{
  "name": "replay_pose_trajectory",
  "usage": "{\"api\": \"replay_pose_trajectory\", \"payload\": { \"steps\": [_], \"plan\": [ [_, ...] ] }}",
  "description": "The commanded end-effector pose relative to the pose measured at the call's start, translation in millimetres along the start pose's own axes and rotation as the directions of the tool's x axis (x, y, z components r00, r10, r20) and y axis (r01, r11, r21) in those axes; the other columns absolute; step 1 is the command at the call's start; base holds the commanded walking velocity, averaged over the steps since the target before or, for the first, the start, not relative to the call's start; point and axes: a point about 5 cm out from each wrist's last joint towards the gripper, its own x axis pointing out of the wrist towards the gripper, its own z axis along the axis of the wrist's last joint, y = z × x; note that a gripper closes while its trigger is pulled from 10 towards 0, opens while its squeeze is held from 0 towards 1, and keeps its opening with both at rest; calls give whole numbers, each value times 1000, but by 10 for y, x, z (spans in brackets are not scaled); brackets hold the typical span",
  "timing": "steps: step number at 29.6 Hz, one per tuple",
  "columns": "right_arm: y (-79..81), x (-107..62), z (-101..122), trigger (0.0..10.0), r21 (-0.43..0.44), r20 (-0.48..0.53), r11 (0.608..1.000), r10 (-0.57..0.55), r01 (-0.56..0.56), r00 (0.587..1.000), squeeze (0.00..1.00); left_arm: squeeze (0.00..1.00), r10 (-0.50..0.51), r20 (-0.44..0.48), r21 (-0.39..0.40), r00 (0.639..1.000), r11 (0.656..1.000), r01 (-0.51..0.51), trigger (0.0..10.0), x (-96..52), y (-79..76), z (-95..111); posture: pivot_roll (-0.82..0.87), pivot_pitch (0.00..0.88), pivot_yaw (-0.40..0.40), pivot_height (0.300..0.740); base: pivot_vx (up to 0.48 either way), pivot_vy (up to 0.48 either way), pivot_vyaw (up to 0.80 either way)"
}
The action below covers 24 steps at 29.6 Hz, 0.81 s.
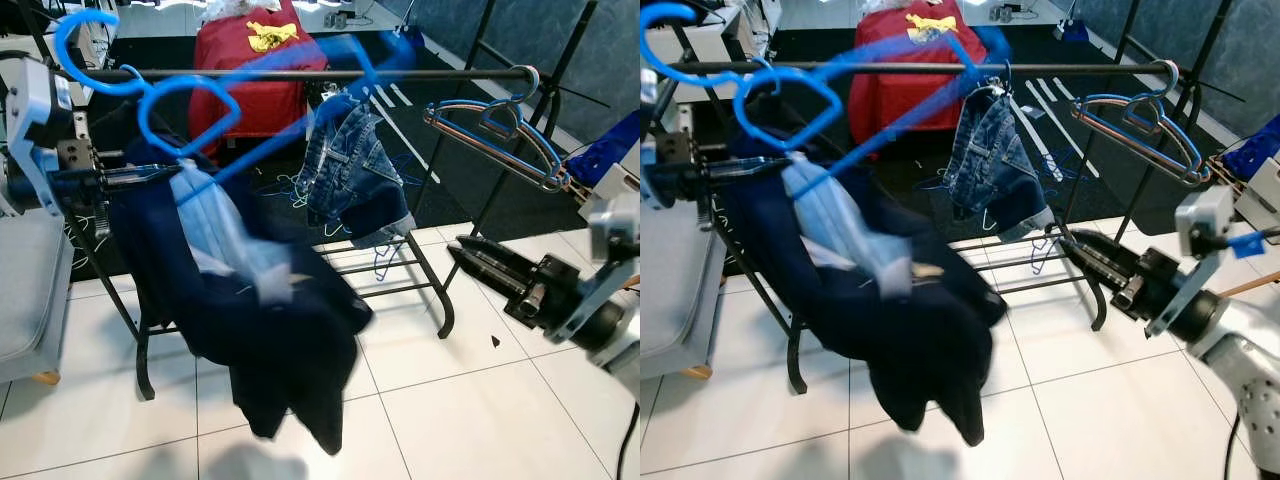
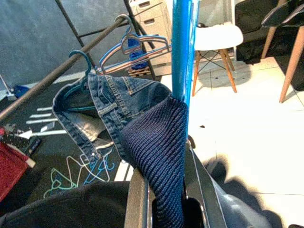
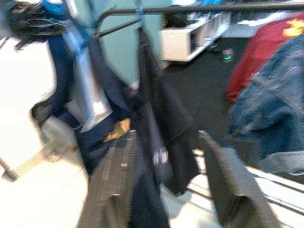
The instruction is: Hang hanger
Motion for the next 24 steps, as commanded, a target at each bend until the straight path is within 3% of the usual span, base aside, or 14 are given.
{"api": "replay_pose_trajectory", "payload": {
  "steps": [1, 2, 3, 6, 7, 8, 10, 12, 14, 15, 16, 17, 23, 24],
  "plan": [
    [62, -92, 1, 10000, 6, -39, 998, 55, -55, 998, 1000, 0, 17, -115, 37, 993, 999, -13, 10000, -24, 31, -42, -40, 121, -14, 740, 0, 0, 0],
    [62, -92, 1, 10000, 6, -39, 998, 55, -55, 998, 1000, 0, 17, -115, 37, 993, 999, -13, 10000, -24, 31, -42, -40, 121, -14, 740, 0, 0, 0],
    [-72, -363, -11, 10000, -67, -169, 998, -19, 8, 986, 1000, 0, 9, -308, 135, 951, 990, 34, 10000, -35, 34, -111, -37, 120, -10, 740, 0, 0, 0],
    [-72, -363, -11, 10000, -67, -169, 998, -19, 8, 986, 1000, 0, 9, -308, 135, 951, 990, 34, 10000, -35, 34, -111, -37, 120, -10, 740, 0, 0, 0],
    [-158, -467, 2, 10000, -98, -200, 994, -76, 57, 977, 1000, 0, 7, -364, 174, 931, 983, 61, 10000, -40, 34, -125, -37, 120, -10, 740, 0, 0, 0],
    [-311, -653, 137, 10000, -147, -174, 978, -171, 146, 970, 1000, 0, -27, -452, 240, 892, 959, 151, 10000, -37, -9, -138, -36, 117, -10, 740, 0, 0, 0],
    [-311, -653, 137, 10000, -147, -174, 978, -171, 146, 970, 1000, 0, -27, -452, 240, 892, 959, 151, 10000, -37, -9, -138, -36, 117, -10, 740, 0, 0, 0],
    [-381, -883, 561, 10000, -181, 11, 960, -215, 213, 977, 1000, 0, -92, -645, 319, 759, 870, 376, 10000, -25, -133, -203, -37, 111, -10, 740, 0, 0, 0],
    [-381, -883, 561, 10000, -181, 11, 960, -215, 213, 977, 1000, 0, -92, -645, 319, 759, 870, 376, 10000, -25, -133, -203, -37, 111, -10, 740, 0, 0, 0],
    [-342, -921, 704, 10000, -184, 86, 963, -186, 199, 979, 1000, 0, -108, -700, 322, 706, 835, 447, 10000, -20, -176, -234, -38, 110, -10, 740, 0, 0, 0],
    [-342, -921, 704, 10000, -184, 86, 963, -186, 199, 979, 1000, 0, -108, -700, 322, 706, 835, 447, 10000, -20, -176, -234, -38, 110, -10, 740, 0, 0, 0],
    [-209, -820, 729, 10000, -172, 95, 981, -73, 88, 993, 0, 0, -145, -714, 316, 685, 806, 500, 10000, 40, -227, -219, -39, 106, -4, 740, 0, 0, 0],
    [-115, -742, 717, 10000, -160, 86, 987, 6, 8, 996, 0, 0, -170, -714, 312, 679, 791, 526, 10000, 84, -259, -202, -38, 104, -2, 740, 0, 0, 0],
    [51, -503, 675, 10000, -126, 84, 981, 159, -148, 984, 0, 0, -217, -692, 322, 689, 762, 562, 10000, 209, -318, -145, -32, 98, 4, 740, 0, 0, 0]
  ]
}}
